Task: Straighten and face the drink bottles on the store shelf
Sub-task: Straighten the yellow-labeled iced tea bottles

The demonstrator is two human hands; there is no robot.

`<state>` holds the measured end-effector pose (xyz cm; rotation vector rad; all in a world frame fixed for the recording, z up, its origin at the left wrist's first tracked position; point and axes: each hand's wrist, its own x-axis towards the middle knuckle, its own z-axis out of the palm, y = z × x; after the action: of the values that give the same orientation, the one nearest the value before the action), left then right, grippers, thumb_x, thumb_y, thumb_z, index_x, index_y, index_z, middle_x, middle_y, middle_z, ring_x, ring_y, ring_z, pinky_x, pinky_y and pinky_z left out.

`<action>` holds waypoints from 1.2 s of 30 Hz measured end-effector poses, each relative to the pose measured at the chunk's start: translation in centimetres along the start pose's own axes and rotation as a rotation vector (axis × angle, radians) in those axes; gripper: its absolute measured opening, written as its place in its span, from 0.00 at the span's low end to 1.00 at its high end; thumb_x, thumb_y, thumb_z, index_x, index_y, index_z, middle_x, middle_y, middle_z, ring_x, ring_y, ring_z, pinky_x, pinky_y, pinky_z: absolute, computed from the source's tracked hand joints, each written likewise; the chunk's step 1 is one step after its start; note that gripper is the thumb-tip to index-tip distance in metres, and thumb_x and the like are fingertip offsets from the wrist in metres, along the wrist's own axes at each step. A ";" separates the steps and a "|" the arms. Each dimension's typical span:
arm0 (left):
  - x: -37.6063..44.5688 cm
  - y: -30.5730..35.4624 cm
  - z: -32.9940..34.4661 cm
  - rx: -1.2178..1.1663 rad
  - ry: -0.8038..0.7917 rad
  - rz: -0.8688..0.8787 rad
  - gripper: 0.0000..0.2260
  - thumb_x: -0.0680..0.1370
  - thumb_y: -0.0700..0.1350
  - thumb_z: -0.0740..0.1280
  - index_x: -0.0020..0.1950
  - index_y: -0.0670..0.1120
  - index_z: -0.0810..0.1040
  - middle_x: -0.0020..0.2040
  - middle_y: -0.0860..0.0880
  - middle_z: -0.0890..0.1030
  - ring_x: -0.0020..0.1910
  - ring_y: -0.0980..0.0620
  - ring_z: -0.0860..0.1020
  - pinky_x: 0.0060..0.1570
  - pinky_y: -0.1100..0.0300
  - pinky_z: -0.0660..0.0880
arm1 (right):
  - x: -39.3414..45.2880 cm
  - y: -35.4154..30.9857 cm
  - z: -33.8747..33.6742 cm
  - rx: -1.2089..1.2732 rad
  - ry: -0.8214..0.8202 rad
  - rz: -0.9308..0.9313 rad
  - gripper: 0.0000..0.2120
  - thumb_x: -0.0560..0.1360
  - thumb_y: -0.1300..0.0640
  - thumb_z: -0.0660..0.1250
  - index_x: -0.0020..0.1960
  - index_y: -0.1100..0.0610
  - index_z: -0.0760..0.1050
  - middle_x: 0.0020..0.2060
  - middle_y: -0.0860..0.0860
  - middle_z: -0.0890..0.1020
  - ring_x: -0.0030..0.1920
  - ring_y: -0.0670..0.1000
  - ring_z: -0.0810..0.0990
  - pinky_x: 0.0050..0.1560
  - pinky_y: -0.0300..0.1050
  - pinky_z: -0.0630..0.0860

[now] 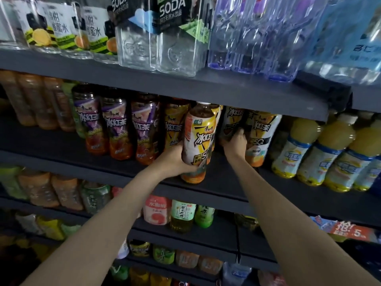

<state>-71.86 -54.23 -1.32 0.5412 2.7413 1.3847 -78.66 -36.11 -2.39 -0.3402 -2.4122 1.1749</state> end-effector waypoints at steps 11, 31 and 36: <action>0.4 -0.2 -0.1 -0.019 0.006 -0.066 0.28 0.70 0.41 0.74 0.68 0.47 0.68 0.56 0.55 0.73 0.54 0.60 0.68 0.38 0.80 0.63 | 2.3 0.0 3.1 -0.276 0.062 0.164 0.20 0.78 0.64 0.62 0.67 0.65 0.62 0.62 0.61 0.74 0.61 0.62 0.75 0.54 0.54 0.73; -4.3 -2.3 2.9 0.134 0.526 0.089 0.23 0.75 0.45 0.69 0.68 0.41 0.68 0.63 0.43 0.73 0.62 0.46 0.72 0.59 0.58 0.70 | -7.9 0.3 -5.9 0.085 -0.026 -0.015 0.24 0.71 0.53 0.74 0.55 0.65 0.67 0.48 0.63 0.77 0.49 0.63 0.77 0.44 0.57 0.74; -6.7 -0.8 3.0 0.092 0.350 0.298 0.24 0.75 0.43 0.69 0.68 0.43 0.66 0.63 0.46 0.72 0.62 0.52 0.72 0.62 0.57 0.70 | -10.3 -0.6 -7.2 0.006 -0.031 -0.038 0.29 0.67 0.51 0.77 0.59 0.61 0.64 0.45 0.53 0.75 0.46 0.55 0.74 0.46 0.53 0.75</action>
<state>-65.29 -54.45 -4.66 0.8121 3.1165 1.5499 -66.13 -35.63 -0.78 -0.2748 -2.4307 1.1784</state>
